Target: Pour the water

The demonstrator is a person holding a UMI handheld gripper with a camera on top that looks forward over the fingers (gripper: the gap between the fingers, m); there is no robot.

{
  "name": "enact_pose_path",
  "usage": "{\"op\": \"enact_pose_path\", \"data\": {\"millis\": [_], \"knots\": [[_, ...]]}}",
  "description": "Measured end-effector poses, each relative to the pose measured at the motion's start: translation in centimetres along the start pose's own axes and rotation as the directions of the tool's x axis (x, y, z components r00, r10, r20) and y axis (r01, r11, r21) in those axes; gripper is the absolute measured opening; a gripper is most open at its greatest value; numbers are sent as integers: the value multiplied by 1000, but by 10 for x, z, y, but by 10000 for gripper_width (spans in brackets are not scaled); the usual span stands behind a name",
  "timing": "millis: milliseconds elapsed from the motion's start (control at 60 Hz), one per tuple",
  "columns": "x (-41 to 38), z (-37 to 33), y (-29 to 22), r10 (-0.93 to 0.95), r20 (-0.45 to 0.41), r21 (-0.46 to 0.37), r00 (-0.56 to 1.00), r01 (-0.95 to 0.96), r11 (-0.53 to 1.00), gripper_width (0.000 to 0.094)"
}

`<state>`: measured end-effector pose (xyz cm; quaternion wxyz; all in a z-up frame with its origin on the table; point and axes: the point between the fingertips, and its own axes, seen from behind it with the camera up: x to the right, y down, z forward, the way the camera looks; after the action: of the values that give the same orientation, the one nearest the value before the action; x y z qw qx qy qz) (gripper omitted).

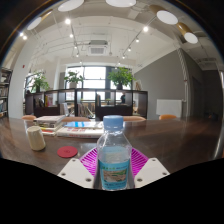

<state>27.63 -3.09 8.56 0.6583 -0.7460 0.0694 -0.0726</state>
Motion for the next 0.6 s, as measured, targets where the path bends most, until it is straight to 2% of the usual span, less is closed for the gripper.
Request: {"op": "enact_pose_path", "data": {"millis": [17, 83, 117, 183, 350, 483, 600], "knots": [[2, 1, -4, -5, 4, -3, 1000, 5, 1000, 368], [0, 2, -4, -15, 9, 1, 1000, 15, 1000, 335], [1, 2, -4, -12, 5, 0, 1000, 12, 1000, 285], [8, 1, -5, -10, -20, 0, 1000, 10, 1000, 275], [-7, 11, -10, -114, -21, -8, 993, 114, 993, 276], [-46, 31, -39, -307, -10, 8, 952, 307, 952, 278], [-95, 50, -71, -569, -5, 38, 822, 569, 821, 280]]}}
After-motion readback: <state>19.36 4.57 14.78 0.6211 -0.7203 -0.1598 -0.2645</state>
